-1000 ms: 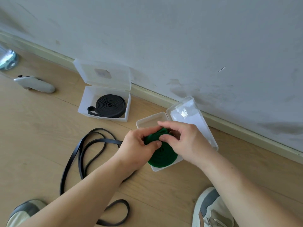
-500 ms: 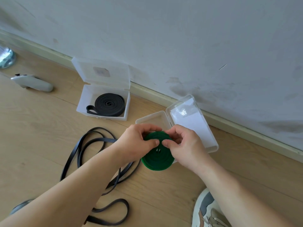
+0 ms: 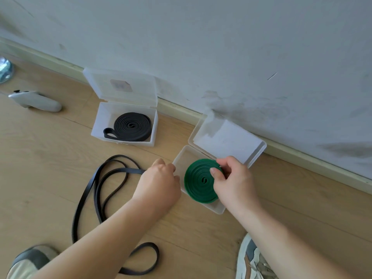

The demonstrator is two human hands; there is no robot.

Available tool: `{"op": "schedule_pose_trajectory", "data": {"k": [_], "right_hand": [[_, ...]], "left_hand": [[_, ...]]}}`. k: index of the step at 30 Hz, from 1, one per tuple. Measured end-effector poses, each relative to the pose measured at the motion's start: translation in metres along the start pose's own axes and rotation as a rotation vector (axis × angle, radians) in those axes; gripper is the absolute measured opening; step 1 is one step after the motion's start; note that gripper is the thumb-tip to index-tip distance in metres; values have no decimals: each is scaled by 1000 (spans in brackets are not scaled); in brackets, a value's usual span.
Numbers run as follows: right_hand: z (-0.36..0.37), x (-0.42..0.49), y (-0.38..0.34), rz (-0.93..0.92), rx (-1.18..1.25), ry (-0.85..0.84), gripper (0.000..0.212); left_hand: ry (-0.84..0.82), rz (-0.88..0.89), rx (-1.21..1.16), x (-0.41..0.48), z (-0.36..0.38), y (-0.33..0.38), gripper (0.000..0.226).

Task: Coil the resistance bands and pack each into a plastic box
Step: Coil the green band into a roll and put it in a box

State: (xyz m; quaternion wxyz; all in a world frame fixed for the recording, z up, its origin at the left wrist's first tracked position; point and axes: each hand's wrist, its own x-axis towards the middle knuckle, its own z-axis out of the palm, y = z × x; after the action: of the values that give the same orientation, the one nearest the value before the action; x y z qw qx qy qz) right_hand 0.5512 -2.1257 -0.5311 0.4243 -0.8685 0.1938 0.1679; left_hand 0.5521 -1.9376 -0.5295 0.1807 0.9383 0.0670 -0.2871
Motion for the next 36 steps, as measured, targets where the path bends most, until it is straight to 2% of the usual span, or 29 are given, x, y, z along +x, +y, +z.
{"op": "schedule_pose_trajectory", "data": {"k": [4,8,11,14,17,18,20,26,31,33,36], "right_hand": [[-3,-5,11,2,27,10,14],[-14,-6,15,53,167,153,14],[-11,-7,16,31,101,170,13],[-5,-5,20,74,24,127,9],[-2,0,22,117,-34,88,13],[-2,1,22,120,-44,78,14],[2,2,22,113,-76,75,16],[15,3,29,63,-161,133,18],[14,3,24,109,-177,104,23],[8,6,19,118,-253,33,24],[-1,15,13,95,-506,-58,4]], "left_hand": [[-12,-68,-95,-7,4,0,37],[-11,-129,-213,-14,12,3,45],[-49,-129,-233,-21,20,12,46],[-70,-42,-28,-27,18,18,41],[124,225,116,-26,14,17,40],[118,313,97,-25,15,19,42],[4,413,71,-20,22,25,44],[-150,362,177,-4,44,34,52],[-188,348,-32,5,49,39,40],[-174,371,-31,2,57,35,47],[-137,417,-1,-10,68,31,54]]}}
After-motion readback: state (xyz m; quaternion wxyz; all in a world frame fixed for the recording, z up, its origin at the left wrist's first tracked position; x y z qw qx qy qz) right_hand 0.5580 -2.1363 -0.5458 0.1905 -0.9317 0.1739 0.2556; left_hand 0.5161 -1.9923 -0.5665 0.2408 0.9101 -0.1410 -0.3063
